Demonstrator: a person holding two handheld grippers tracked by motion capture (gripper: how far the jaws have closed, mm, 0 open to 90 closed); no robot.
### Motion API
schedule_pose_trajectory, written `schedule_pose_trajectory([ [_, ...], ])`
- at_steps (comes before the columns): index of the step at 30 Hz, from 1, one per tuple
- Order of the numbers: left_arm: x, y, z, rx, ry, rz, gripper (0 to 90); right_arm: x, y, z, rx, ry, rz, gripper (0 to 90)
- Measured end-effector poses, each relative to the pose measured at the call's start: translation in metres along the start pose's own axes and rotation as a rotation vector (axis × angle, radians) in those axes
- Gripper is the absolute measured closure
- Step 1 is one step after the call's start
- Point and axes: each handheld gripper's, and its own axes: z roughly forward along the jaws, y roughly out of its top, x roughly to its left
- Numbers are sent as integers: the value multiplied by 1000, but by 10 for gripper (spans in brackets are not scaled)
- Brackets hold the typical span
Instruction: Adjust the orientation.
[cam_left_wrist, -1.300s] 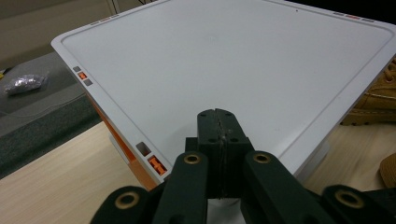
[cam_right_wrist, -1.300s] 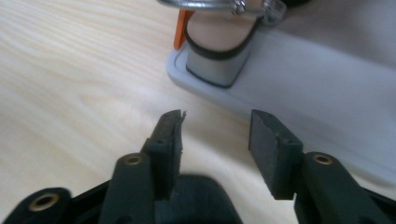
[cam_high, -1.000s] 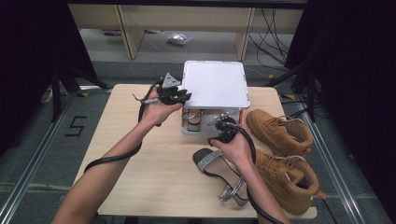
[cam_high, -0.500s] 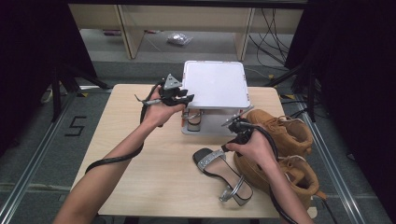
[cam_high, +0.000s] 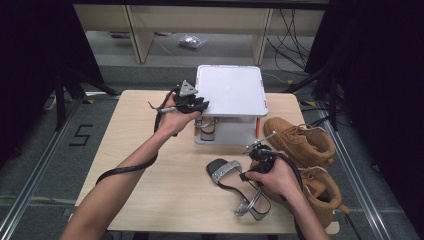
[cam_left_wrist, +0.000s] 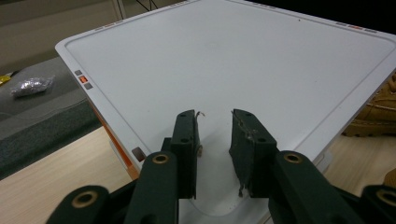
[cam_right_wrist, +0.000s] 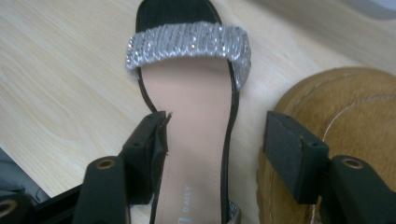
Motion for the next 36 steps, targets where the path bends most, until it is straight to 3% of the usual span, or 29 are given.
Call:
schedule_pose_trajectory([
  [5,0,0,3,-9,-6,-24,761,2,-7,1,15,15,-51,363],
  [6,-1,0,3,-5,-6,-29,772,6,-8,2,39,16,-19,359],
  [9,0,0,3,-6,-11,-46,792,7,-10,7,68,20,-72,344],
  [13,-1,-2,3,-12,-9,-47,817,13,-13,19,123,29,-94,335],
  [20,-1,-1,2,-7,-14,-49,832,16,-6,36,202,1,-120,310],
  [21,-1,-1,2,-7,-14,-49,833,17,-4,37,220,-6,-103,313],
  [26,-1,-1,2,-4,-17,-53,837,18,3,50,263,-34,-140,326],
  [36,0,-1,2,-1,-22,-51,842,18,0,60,268,-49,-118,389],
])
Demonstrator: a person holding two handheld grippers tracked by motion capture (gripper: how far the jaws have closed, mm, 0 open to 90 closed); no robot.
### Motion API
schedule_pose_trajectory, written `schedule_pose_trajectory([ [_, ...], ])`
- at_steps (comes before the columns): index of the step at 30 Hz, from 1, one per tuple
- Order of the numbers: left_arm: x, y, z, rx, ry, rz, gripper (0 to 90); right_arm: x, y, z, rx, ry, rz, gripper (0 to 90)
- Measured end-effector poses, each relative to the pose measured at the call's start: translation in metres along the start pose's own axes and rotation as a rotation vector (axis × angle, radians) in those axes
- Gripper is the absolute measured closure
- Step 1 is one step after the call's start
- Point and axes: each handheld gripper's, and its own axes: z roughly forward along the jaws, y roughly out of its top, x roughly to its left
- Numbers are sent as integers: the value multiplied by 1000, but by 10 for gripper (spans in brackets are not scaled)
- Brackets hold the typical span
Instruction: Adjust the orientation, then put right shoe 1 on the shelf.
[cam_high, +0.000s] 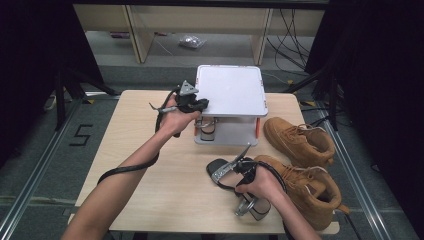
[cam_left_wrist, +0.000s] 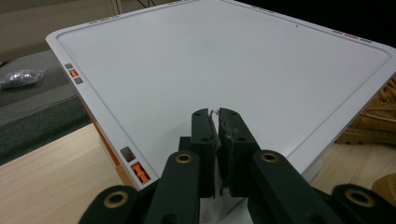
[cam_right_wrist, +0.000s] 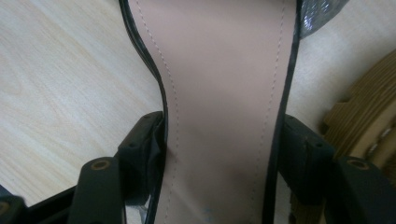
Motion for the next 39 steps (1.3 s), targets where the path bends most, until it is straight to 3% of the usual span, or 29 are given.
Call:
schedule_pose_trajectory([
  [1,0,0,0,-1,-1,-1,842,1,0,0,6,-1,22,397],
  [3,0,0,0,0,-1,-1,842,0,1,0,0,-8,16,407],
  [4,1,0,0,1,-2,-1,843,3,0,0,2,-12,53,412],
  [8,0,-1,0,-4,-1,1,846,4,-2,0,-26,-19,114,429],
  [10,0,-1,-1,-3,-2,8,848,3,-3,0,-41,-6,191,430],
  [13,0,-1,-1,-3,-4,8,849,3,-5,-2,-55,-8,221,431],
  [15,0,-1,0,-3,-9,6,850,-1,-7,-10,-85,11,268,431],
  [18,1,-1,0,-5,-10,2,855,-5,-7,-22,-123,9,277,431],
  [20,1,-2,0,-7,-21,4,857,-7,-6,-28,-150,10,310,431],
  [23,3,-1,0,-17,-16,26,861,-12,-6,-31,-181,1,324,431],
  [26,1,-1,0,-12,-11,14,863,-17,-1,-36,-236,14,352,431],
  [27,1,-1,0,-12,-11,12,864,-15,2,-39,-220,25,412,430],
  [29,1,-1,0,-11,-9,13,871,-19,4,-39,-235,5,406,430],
  [31,0,-1,-1,-1,-5,1,880,-21,14,-40,-242,4,467,430],
  [35,-1,-1,-2,4,1,1,892,-28,24,-40,-276,12,533,430],
  [39,-1,0,-1,8,-1,-4,893,-32,35,-41,-304,-15,554,430],
])
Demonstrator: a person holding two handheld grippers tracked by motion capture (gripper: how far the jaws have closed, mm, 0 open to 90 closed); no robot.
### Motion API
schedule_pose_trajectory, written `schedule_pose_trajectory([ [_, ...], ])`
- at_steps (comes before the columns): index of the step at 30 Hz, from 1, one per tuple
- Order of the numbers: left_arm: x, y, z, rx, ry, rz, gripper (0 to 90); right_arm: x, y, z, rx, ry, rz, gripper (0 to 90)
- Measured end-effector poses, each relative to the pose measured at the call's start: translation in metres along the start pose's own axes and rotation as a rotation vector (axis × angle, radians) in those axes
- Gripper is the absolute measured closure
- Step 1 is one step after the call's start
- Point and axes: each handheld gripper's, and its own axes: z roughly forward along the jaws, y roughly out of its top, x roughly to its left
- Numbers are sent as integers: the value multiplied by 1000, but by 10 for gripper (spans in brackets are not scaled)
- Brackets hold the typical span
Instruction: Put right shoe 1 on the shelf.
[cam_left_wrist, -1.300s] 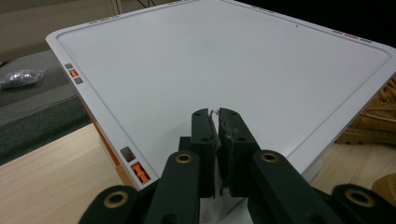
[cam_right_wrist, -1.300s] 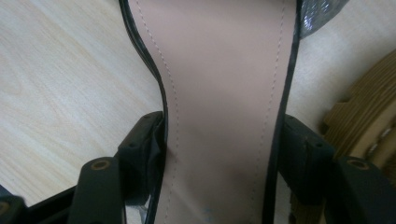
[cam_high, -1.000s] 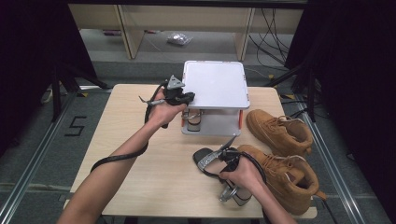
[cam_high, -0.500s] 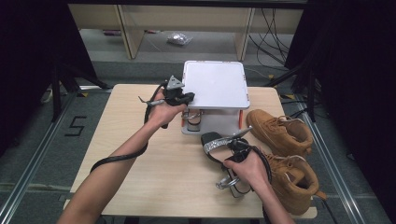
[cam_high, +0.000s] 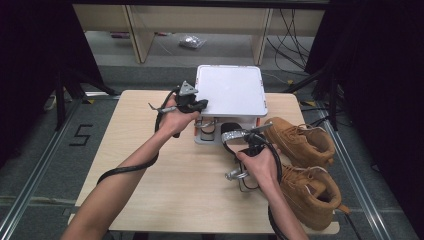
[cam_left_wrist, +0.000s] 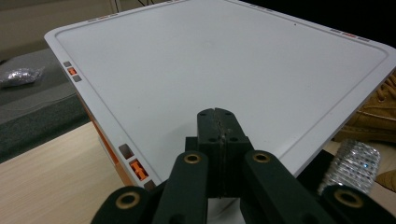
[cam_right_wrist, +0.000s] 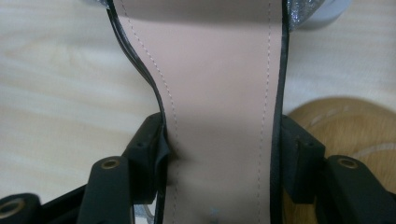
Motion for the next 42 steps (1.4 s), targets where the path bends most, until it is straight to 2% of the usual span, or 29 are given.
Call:
schedule_pose_trajectory([
  [2,0,0,0,-2,3,-2,894,1,3,1,-2,1,13,430],
  [6,-1,0,0,-2,8,3,894,2,15,10,-13,-39,15,430],
  [7,-1,0,0,-1,8,4,894,1,17,13,-12,-39,-5,430],
  [8,-1,0,0,-1,8,4,894,1,17,13,-12,-39,-5,430],
  [9,-1,0,0,-1,8,6,894,3,20,16,-16,-50,31,430],
  [12,-1,0,0,1,7,4,894,2,23,21,-20,-66,29,429],
  [13,-1,0,0,2,7,4,895,3,24,23,-21,-59,42,429],
  [15,-1,0,0,1,7,4,894,1,24,26,-28,-80,23,429],
  [16,-1,0,0,1,8,6,894,2,25,28,-30,-81,40,429],
  [20,-1,1,0,5,9,9,895,2,26,34,-28,-88,46,429],
  [23,-1,1,0,8,8,8,895,2,27,37,-40,-101,33,429],
  [24,-1,1,0,9,7,9,895,2,28,37,-45,-107,44,429],
  [25,0,1,-1,18,7,19,895,0,28,39,-72,-122,15,429],
  [26,0,2,-1,20,6,20,895,1,29,39,-42,-104,36,429],
  [29,-2,2,1,10,8,10,895,2,30,41,-41,-121,43,427],
  [30,-1,2,0,12,7,10,895,-1,31,43,-54,-113,7,427],
  [31,0,2,0,18,2,21,895,3,31,43,-23,-102,50,427],
  [33,0,2,0,17,3,11,895,2,31,46,-24,-103,35,426],
  [35,0,2,-1,25,5,23,895,3,33,49,-32,-112,59,424],
  [36,-1,2,0,16,5,13,895,1,33,50,-19,-120,30,424],
  [37,-1,2,0,15,4,13,895,5,34,52,-19,-120,89,423],
  [38,-1,2,0,15,4,13,895,2,33,51,-8,-116,44,421],
  [39,-1,2,1,6,-1,3,895,5,33,52,-8,-113,78,420],
  [40,-1,2,1,6,-1,3,895,5,33,52,-8,-113,78,420],
  [41,0,2,0,12,1,13,895,-1,34,54,-5,-111,4,415],
  [42,0,2,0,12,1,13,895,-1,34,53,-1,-106,1,409],
])
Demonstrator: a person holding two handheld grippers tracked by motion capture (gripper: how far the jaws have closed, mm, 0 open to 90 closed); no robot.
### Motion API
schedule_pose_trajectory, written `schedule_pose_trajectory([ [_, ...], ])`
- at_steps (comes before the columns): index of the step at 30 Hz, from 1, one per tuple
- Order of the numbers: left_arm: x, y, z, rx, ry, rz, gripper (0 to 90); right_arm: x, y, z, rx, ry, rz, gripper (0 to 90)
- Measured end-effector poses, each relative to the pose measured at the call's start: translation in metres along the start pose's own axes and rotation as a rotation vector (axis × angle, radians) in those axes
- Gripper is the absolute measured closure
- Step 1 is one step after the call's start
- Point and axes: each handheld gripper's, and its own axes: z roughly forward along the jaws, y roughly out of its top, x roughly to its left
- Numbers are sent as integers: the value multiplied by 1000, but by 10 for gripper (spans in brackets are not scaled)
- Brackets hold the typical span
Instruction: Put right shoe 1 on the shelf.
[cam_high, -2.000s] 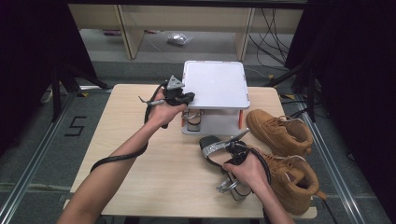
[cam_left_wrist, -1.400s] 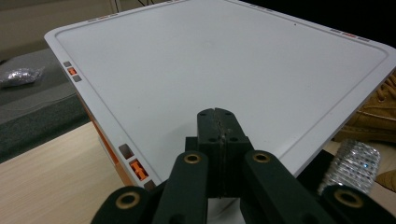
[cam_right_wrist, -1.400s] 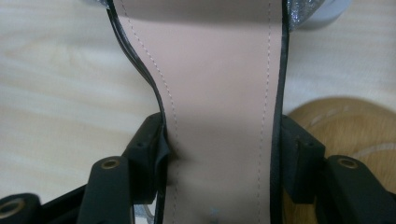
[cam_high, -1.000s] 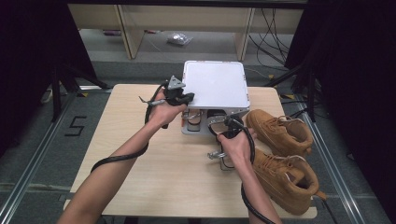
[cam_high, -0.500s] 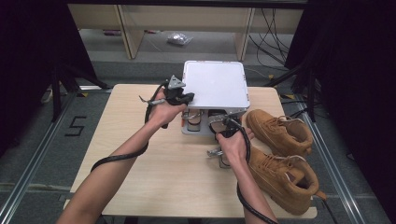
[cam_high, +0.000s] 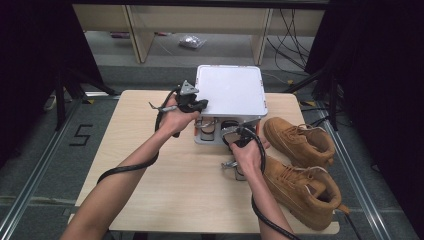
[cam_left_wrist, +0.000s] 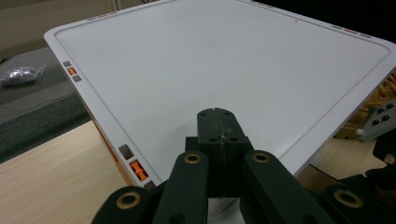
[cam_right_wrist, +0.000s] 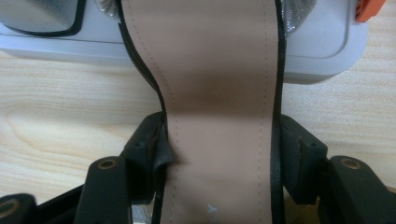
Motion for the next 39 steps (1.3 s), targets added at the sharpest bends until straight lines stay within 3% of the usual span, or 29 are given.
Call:
schedule_pose_trajectory([
  [2,0,0,0,-1,0,-2,895,5,0,-2,-21,-20,44,361],
  [4,0,0,0,6,2,0,895,3,-1,-9,-87,-29,0,326],
  [6,0,0,0,7,3,-1,895,2,-4,-20,-120,-21,-50,312],
  [8,0,0,0,7,3,1,895,4,-7,-34,-136,-5,-62,324],
  [10,0,0,0,7,3,0,895,6,-11,-42,-125,6,-45,345],
  [11,0,0,-1,6,3,-1,895,4,-17,-55,-142,29,-75,410],
  [12,0,0,-1,6,3,-1,895,3,-20,-62,-141,52,-73,463],
  [13,0,0,0,1,1,0,896,-1,-23,-66,-165,62,-124,532],
  [14,0,0,0,1,1,1,896,-3,-28,-72,-168,68,-128,603],
  [15,0,0,0,1,1,1,896,-3,-28,-72,-168,68,-128,603],
  [16,0,1,-1,9,4,4,896,-9,-39,-83,-163,81,-155,712],
  [18,0,1,-1,17,3,14,896,-11,-45,-86,-152,94,-154,754],
  [19,-1,1,0,8,4,3,896,-14,-59,-89,-96,110,-146,823],
  [21,-1,1,0,7,4,4,896,-17,-73,-88,-62,121,-179,864],
  [23,0,0,-1,9,2,15,896,-17,-80,-86,-42,132,-169,877],
  [24,0,0,-1,8,3,13,896,-22,-85,-82,-53,134,-242,888],
  [26,0,0,-1,8,3,12,896,-18,-102,-74,10,149,-173,900],
  [30,0,0,-1,10,9,13,896,-14,-111,-56,16,159,-162,900],
  [32,0,0,-1,11,8,13,897,-13,-112,-51,14,165,-161,900],
  [34,0,0,-1,2,6,0,896,-12,-113,-42,-30,134,-163,900],
  [39,0,0,-1,0,5,5,897,-14,-113,-38,-68,138,-158,900],
])
